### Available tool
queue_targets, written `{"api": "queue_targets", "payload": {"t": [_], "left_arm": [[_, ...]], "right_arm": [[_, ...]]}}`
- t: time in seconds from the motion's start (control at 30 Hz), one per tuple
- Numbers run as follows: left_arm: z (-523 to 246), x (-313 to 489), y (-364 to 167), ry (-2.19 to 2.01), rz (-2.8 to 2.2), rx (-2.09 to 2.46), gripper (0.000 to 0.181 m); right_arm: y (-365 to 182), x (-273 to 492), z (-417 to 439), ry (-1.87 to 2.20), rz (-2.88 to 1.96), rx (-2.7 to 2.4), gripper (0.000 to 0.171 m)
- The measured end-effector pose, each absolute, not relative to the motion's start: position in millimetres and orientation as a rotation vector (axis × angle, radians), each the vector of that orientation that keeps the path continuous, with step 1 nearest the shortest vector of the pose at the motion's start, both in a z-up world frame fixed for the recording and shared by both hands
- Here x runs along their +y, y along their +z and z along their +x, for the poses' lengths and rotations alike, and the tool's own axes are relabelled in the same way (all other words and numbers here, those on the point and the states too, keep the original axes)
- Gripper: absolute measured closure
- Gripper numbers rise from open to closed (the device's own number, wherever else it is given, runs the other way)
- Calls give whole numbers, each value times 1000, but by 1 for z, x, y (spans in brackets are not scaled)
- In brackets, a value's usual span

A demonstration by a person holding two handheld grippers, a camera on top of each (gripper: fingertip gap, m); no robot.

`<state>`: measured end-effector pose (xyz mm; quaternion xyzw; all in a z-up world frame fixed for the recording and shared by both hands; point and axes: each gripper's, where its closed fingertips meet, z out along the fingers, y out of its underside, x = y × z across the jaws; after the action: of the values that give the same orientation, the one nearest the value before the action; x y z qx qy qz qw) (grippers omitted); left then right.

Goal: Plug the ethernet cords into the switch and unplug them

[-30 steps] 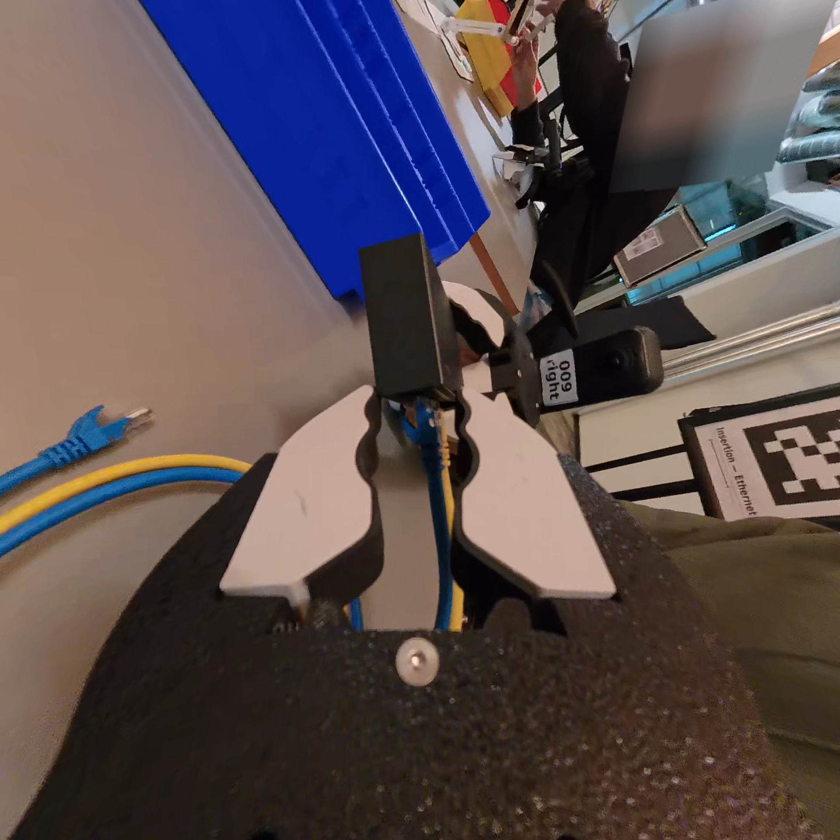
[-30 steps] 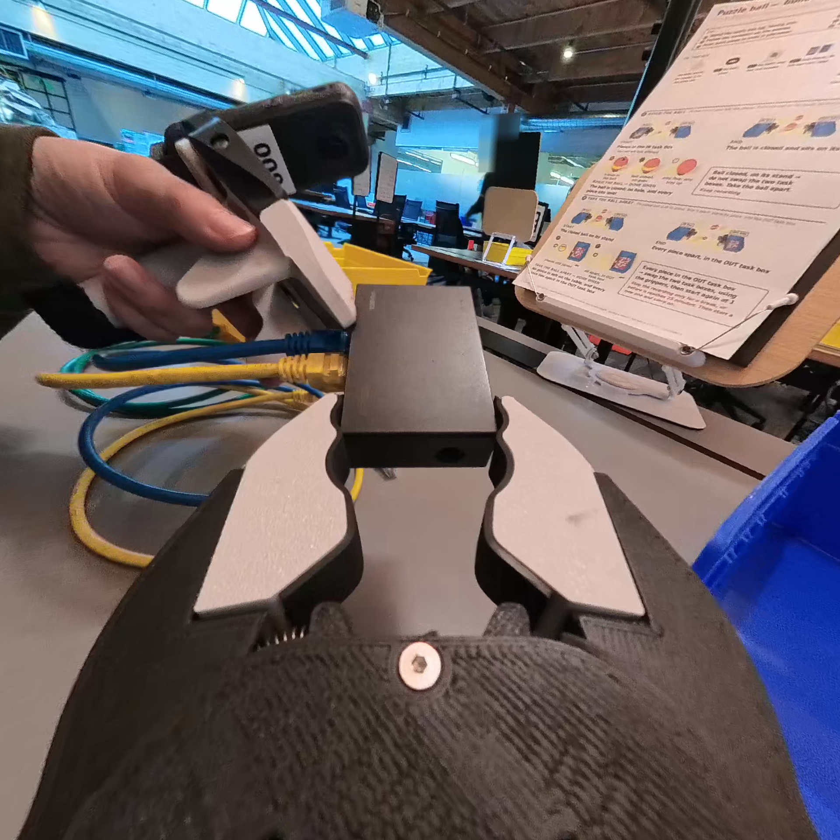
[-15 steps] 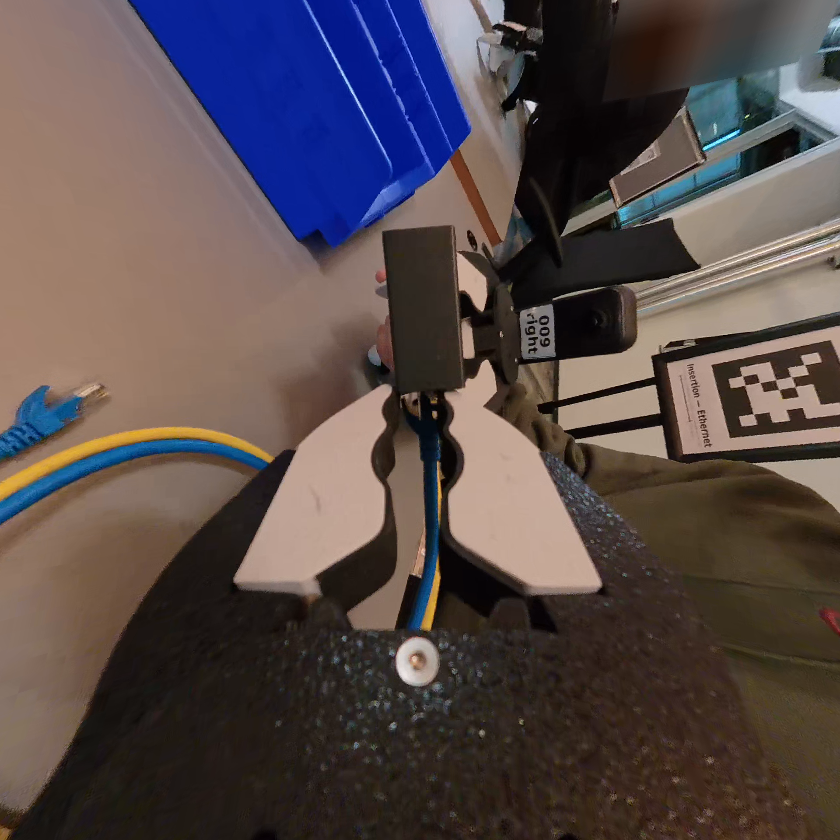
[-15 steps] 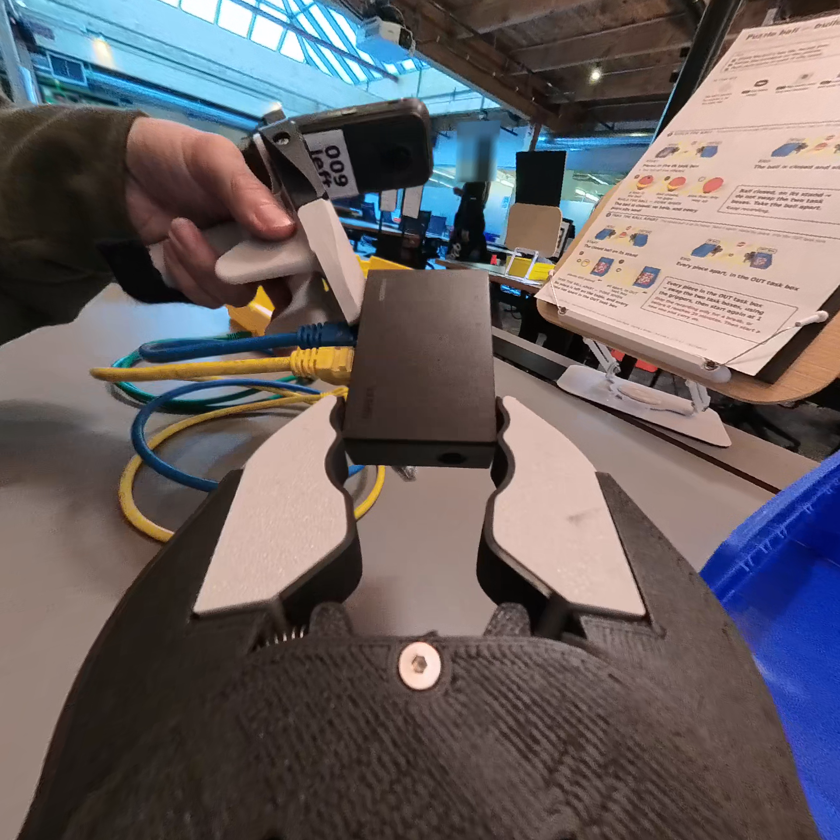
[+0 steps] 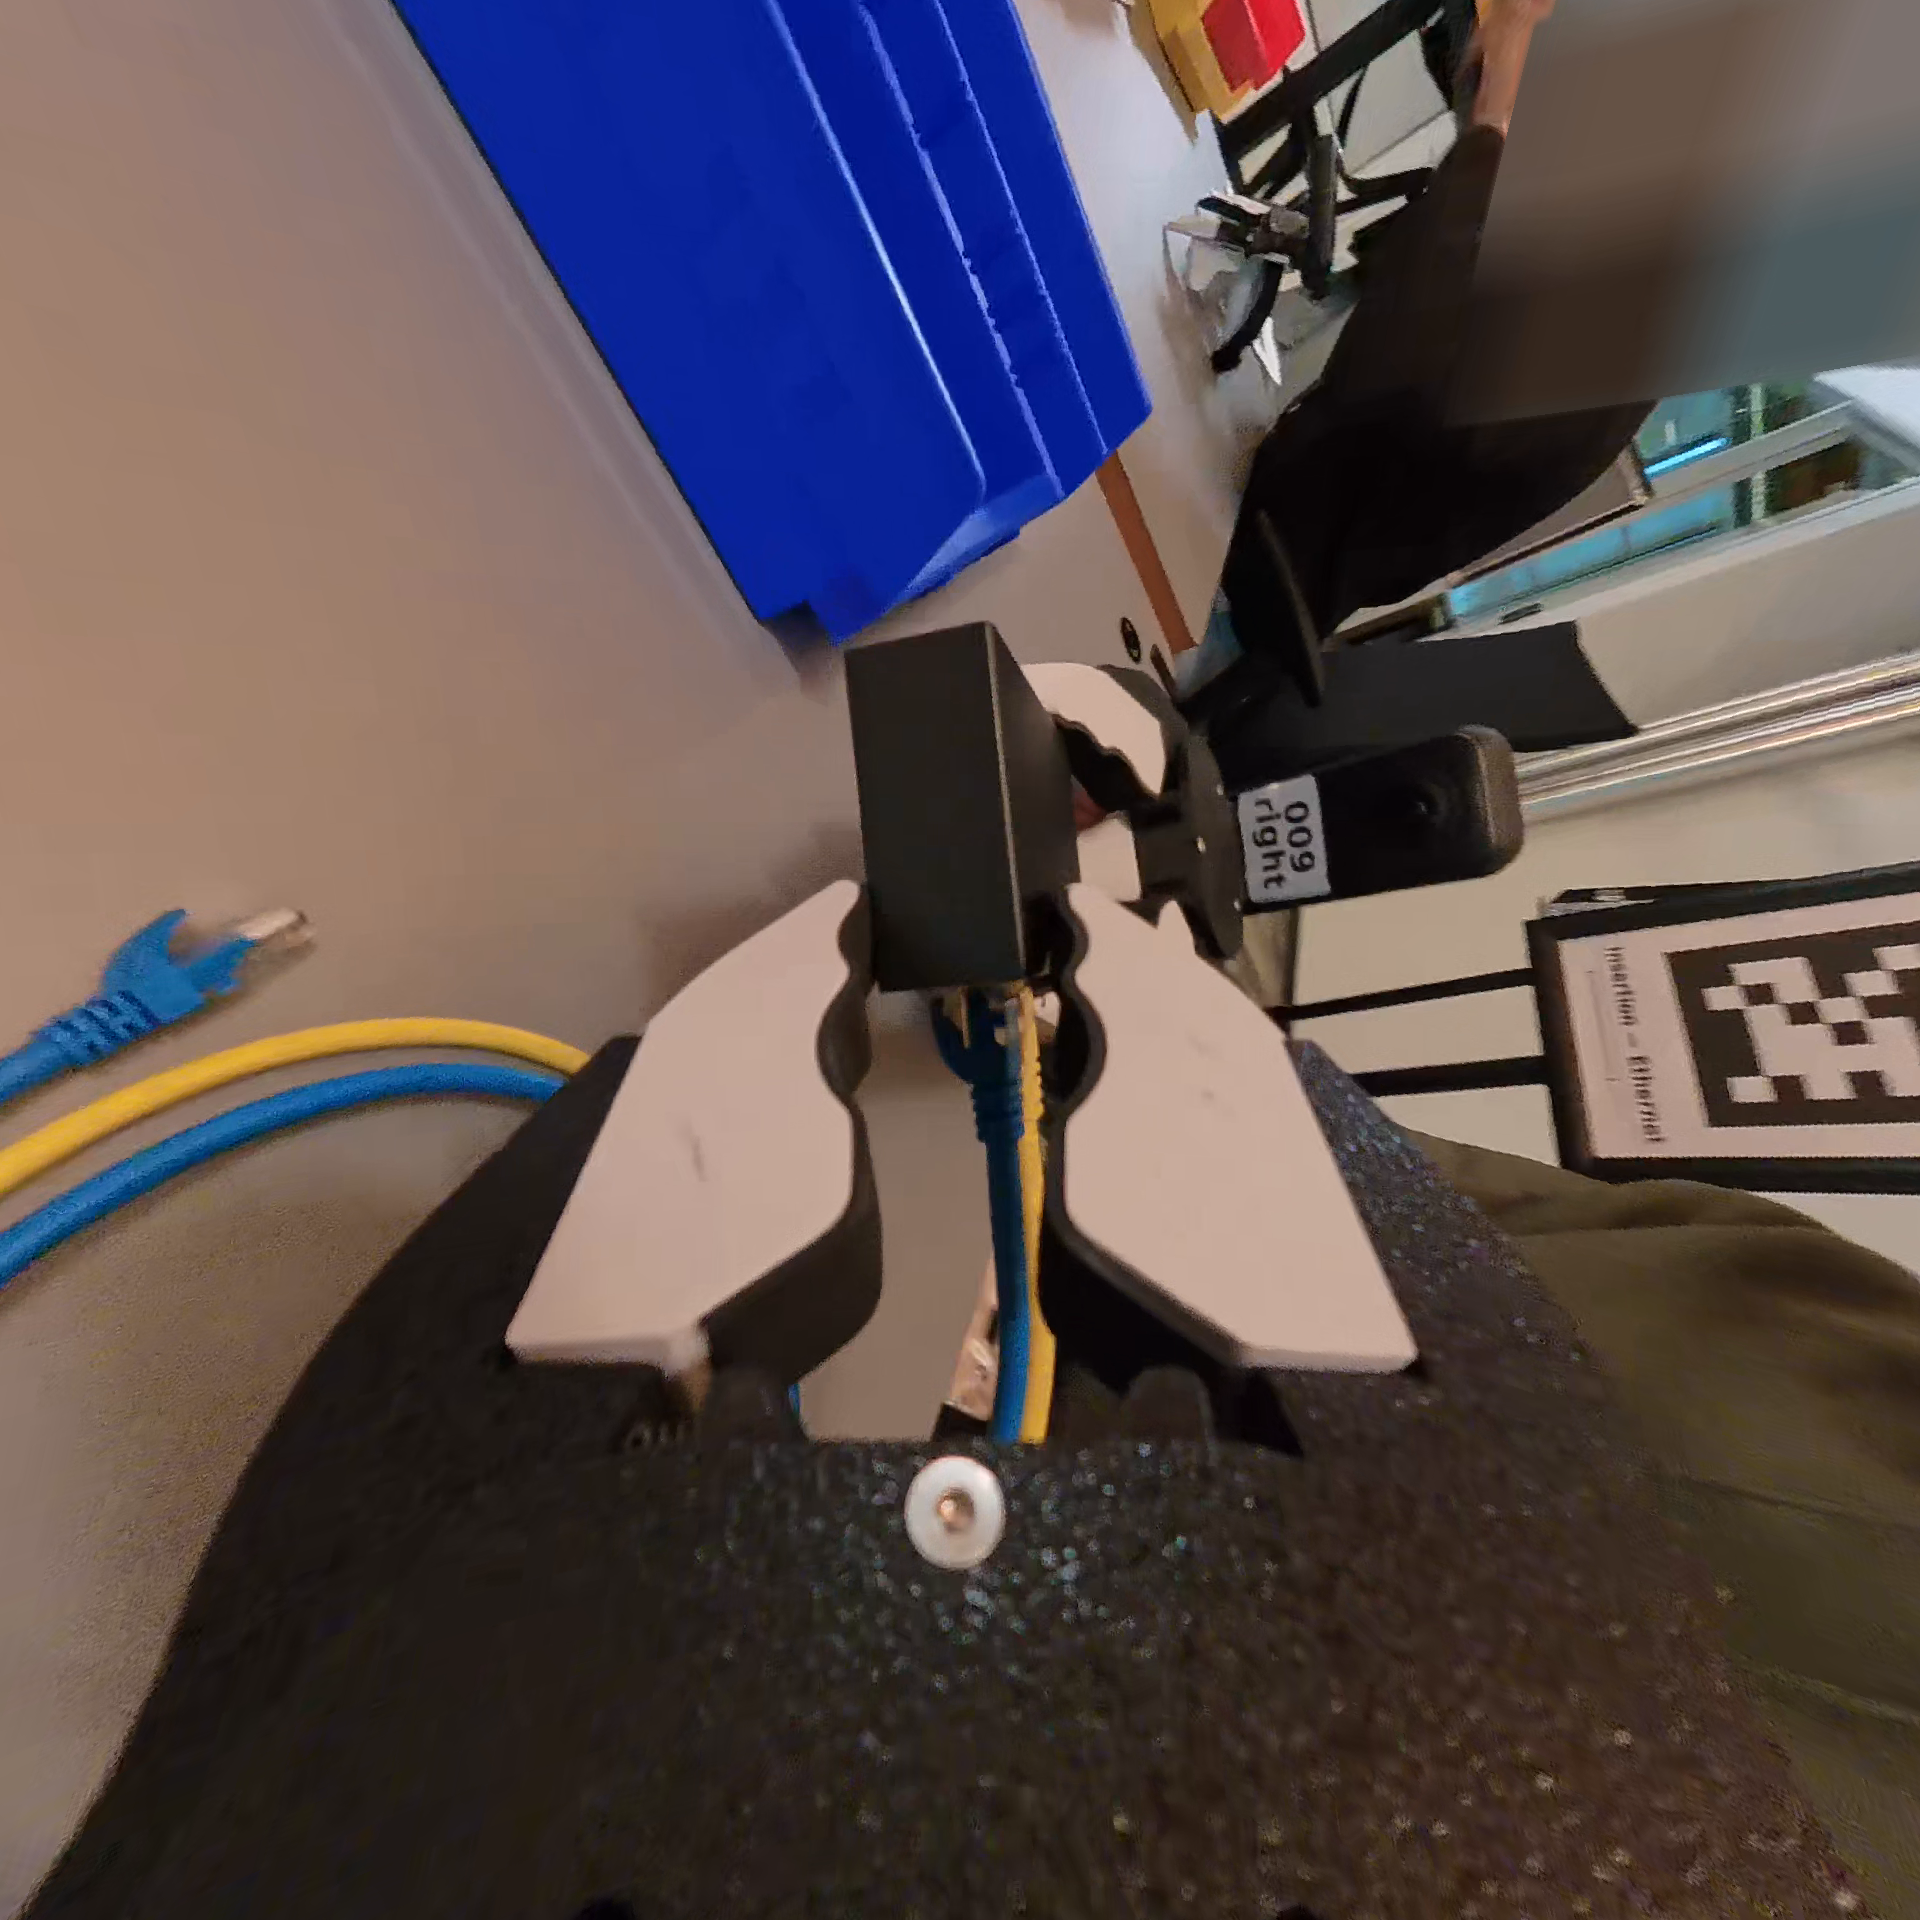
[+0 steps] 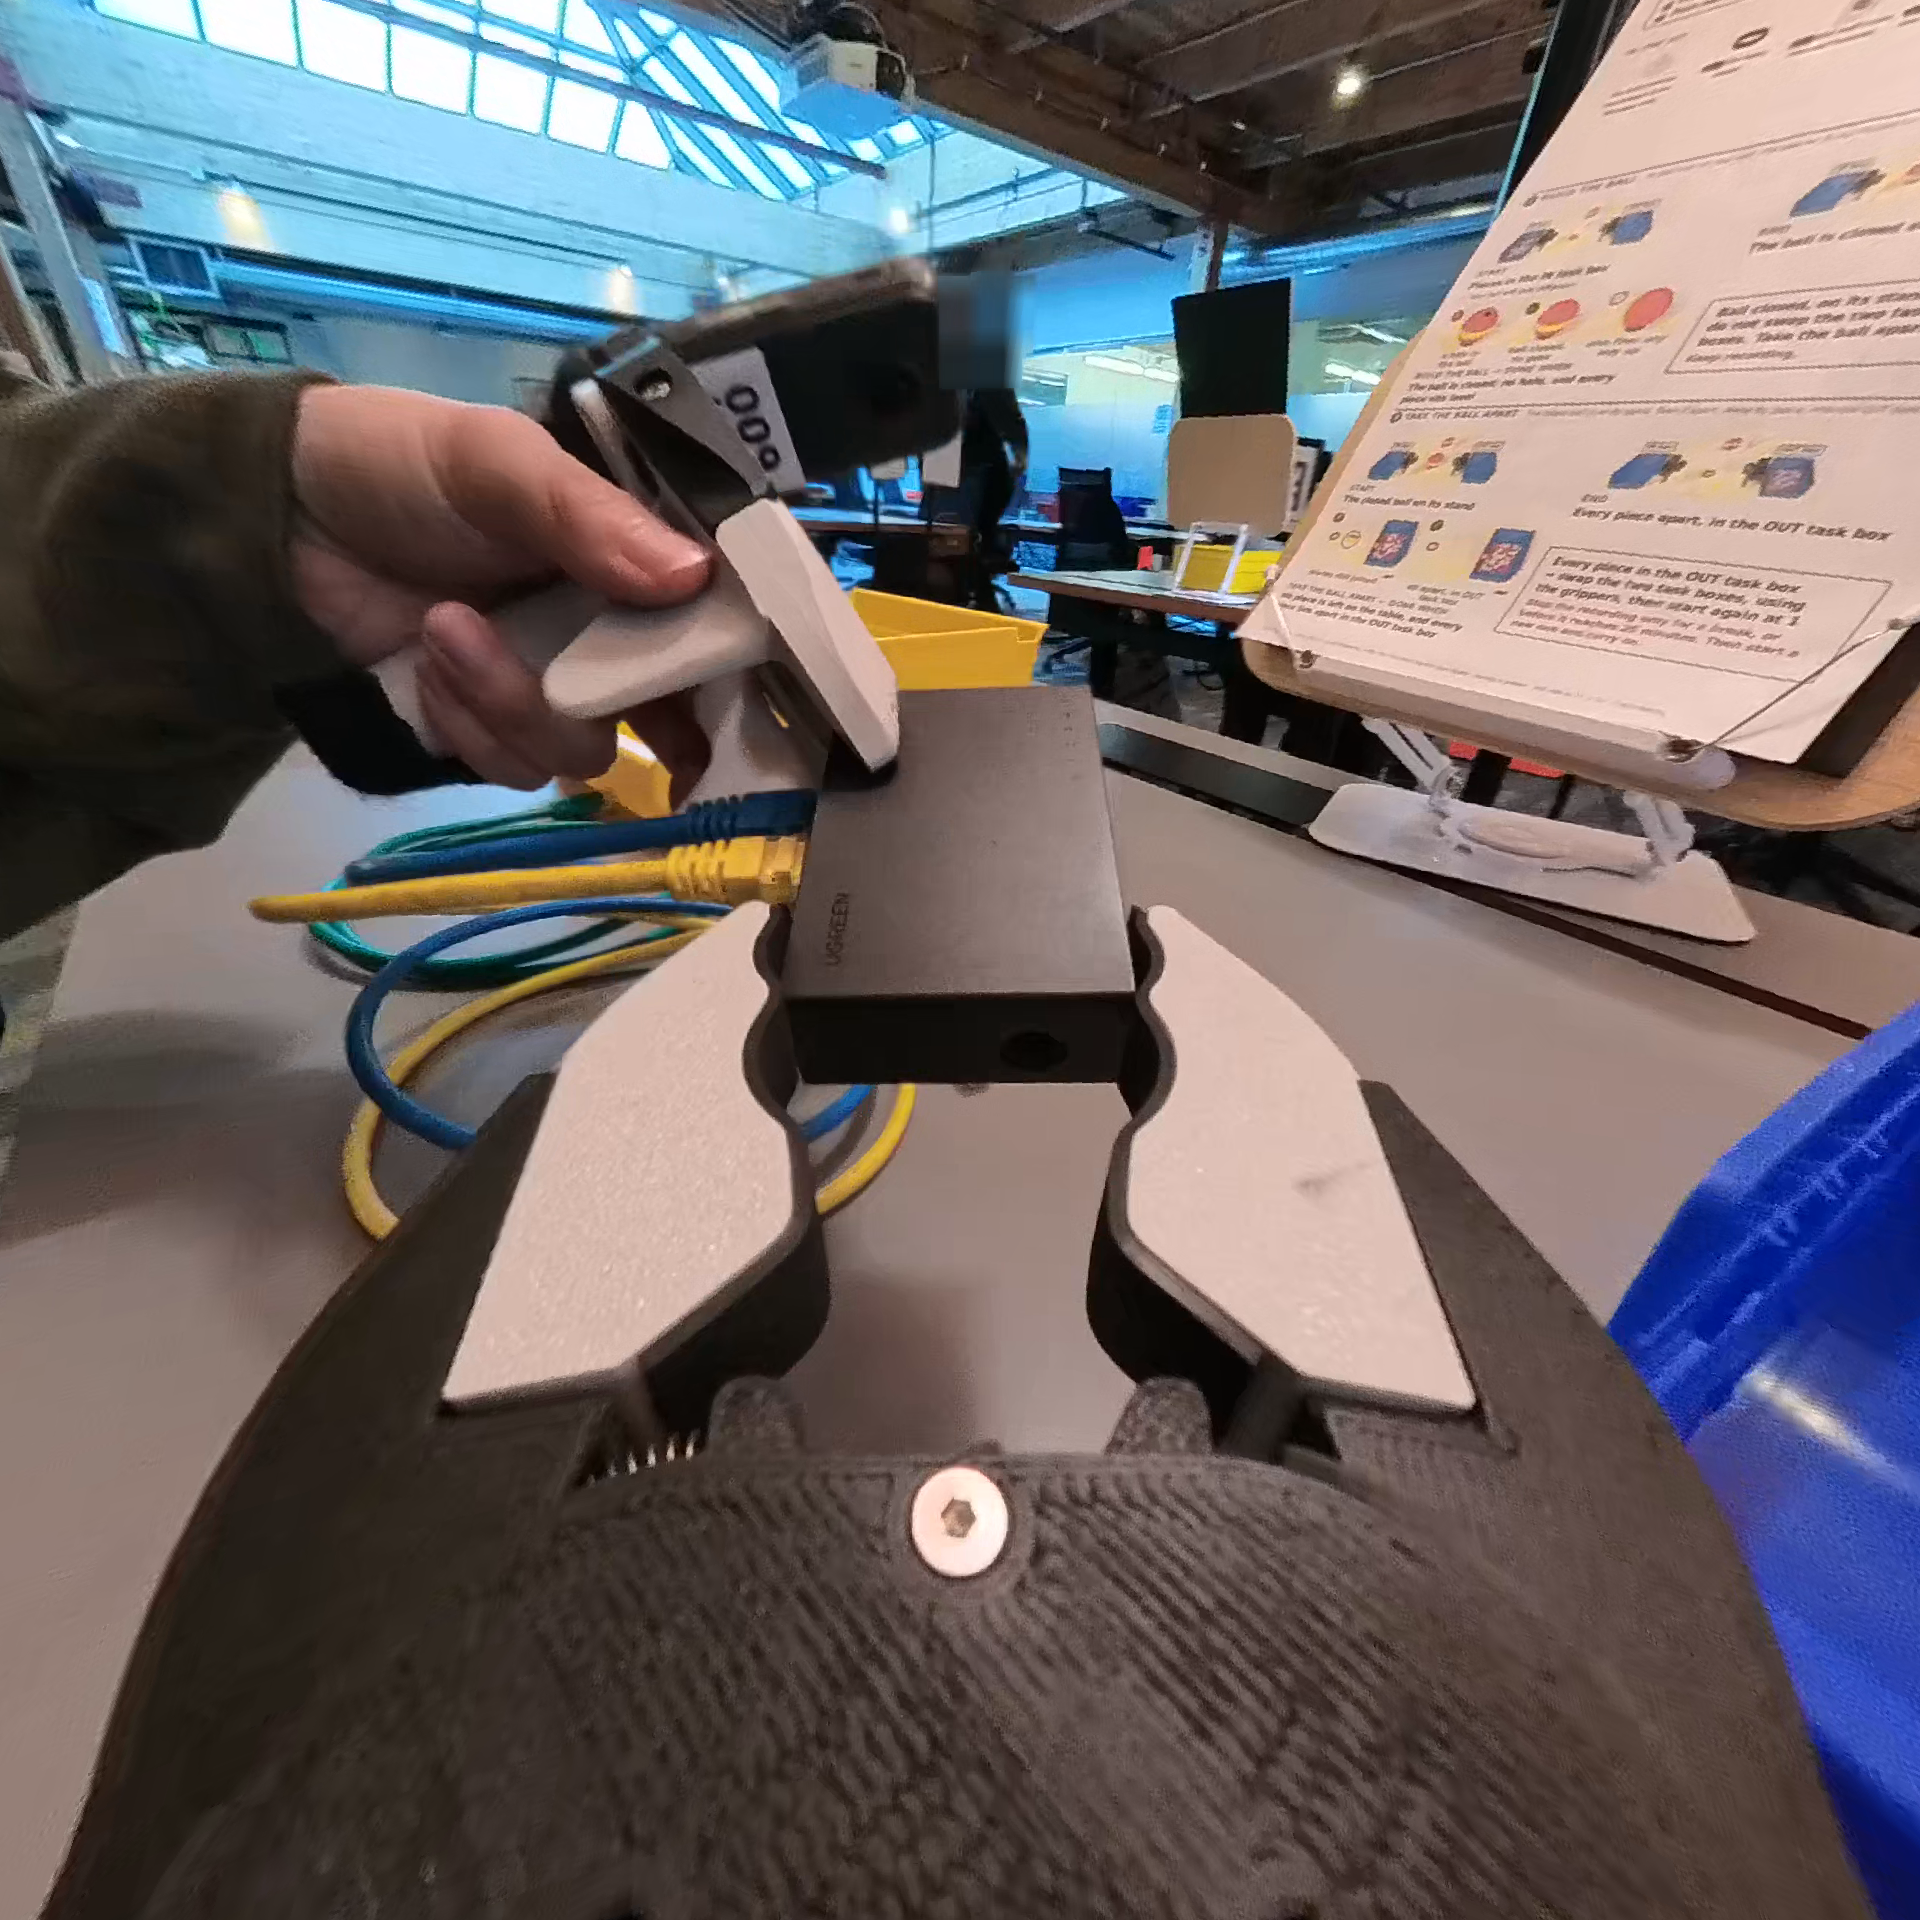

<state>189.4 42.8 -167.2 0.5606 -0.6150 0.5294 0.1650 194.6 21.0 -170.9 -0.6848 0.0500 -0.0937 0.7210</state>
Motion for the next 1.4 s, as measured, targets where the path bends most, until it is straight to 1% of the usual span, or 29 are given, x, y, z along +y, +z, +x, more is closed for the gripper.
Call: {"api": "queue_targets", "payload": {"t": [0.07,0.2,0.57,0.8,0.9,1.0,1.1,1.13,1.23,1.33,1.4], "left_arm": [[187,44,-170,1469,1585,-1685,151],[181,45,-171,1426,1548,-1604,152],[179,44,-163,1390,1546,-1663,155],[175,46,-164,1361,1548,-1645,155],[173,46,-165,1355,1543,-1650,155],[173,46,-164,1344,1535,-1662,155],[172,46,-163,1333,1530,-1679,155],[172,46,-162,1331,1529,-1680,155],[173,46,-163,1330,1538,-1679,155],[182,45,-160,1416,1555,-1651,153],[190,46,-159,1496,1571,-1673,149]], "right_arm": [[-172,22,193,-175,-1522,94,110],[-169,23,189,-253,-1496,42,110],[-170,26,189,-281,-1504,27,110],[-178,30,190,-447,-1562,-28,106],[-177,31,189,-435,-1555,-34,103],[-175,30,187,-420,-1538,-45,104],[-174,29,186,-400,-1526,-50,106],[-173,29,185,-390,-1521,-49,110],[-176,29,186,-339,-1550,-16,110],[-174,29,192,-322,-1539,65,109],[-173,27,197,-321,-1529,118,109]]}}
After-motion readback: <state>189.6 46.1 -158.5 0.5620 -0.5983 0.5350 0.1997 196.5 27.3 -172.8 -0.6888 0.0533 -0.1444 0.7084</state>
